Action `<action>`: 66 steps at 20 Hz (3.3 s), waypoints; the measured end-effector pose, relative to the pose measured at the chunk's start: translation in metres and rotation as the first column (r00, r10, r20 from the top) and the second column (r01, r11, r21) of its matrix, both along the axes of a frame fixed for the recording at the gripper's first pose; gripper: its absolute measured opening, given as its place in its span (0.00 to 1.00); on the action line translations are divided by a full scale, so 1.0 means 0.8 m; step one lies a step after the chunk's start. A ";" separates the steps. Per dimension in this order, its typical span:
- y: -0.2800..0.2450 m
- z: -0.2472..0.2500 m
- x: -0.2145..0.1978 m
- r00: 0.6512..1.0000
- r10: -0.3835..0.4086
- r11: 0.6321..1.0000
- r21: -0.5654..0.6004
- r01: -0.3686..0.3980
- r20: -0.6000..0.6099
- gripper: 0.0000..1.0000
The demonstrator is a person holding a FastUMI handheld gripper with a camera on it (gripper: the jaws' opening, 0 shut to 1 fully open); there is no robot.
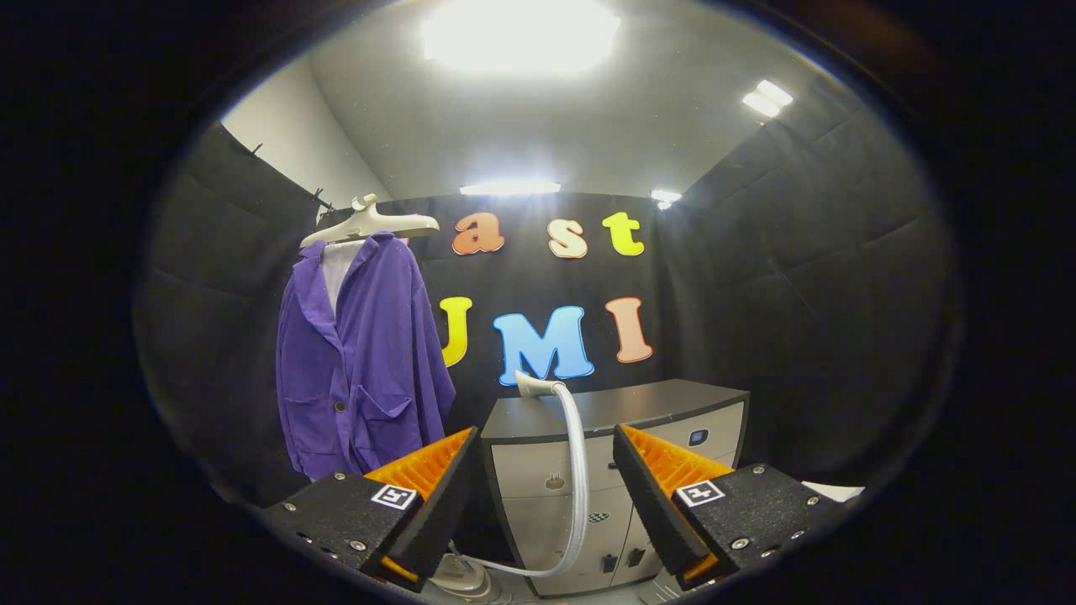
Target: Iron the clothes twice with a garment steamer, once on the left side and once on the right side.
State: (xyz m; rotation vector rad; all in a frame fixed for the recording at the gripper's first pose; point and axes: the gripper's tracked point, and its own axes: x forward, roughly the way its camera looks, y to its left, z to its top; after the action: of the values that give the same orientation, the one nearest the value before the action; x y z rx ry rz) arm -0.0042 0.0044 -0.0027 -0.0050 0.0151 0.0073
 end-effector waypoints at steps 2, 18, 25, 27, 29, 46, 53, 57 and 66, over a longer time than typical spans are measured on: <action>0.000 0.002 -0.003 1.000 -0.005 1.000 -0.003 0.005 0.006 0.95; 0.041 0.070 0.016 0.999 0.004 1.000 0.002 -0.004 0.041 0.95; 0.047 0.096 0.077 0.998 0.064 0.998 -0.029 -0.063 0.013 0.95; 0.046 0.101 0.104 0.996 0.092 0.996 -0.022 -0.092 0.008 0.95; 0.038 0.109 0.135 0.994 0.111 0.994 -0.021 -0.111 0.013 0.95; -0.004 0.120 0.404 0.950 0.281 0.958 0.093 -0.270 -0.136 0.95; -0.027 0.042 0.517 0.903 0.298 0.941 0.255 -0.223 -0.309 0.94; -0.025 -0.003 0.561 0.858 0.331 0.923 0.327 -0.205 -0.394 0.93; 0.006 -0.094 0.601 0.689 0.413 0.898 0.395 -0.196 -0.596 0.93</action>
State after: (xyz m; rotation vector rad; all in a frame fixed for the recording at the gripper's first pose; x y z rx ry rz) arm 0.4765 0.0092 -0.0778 0.3093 0.7500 0.3578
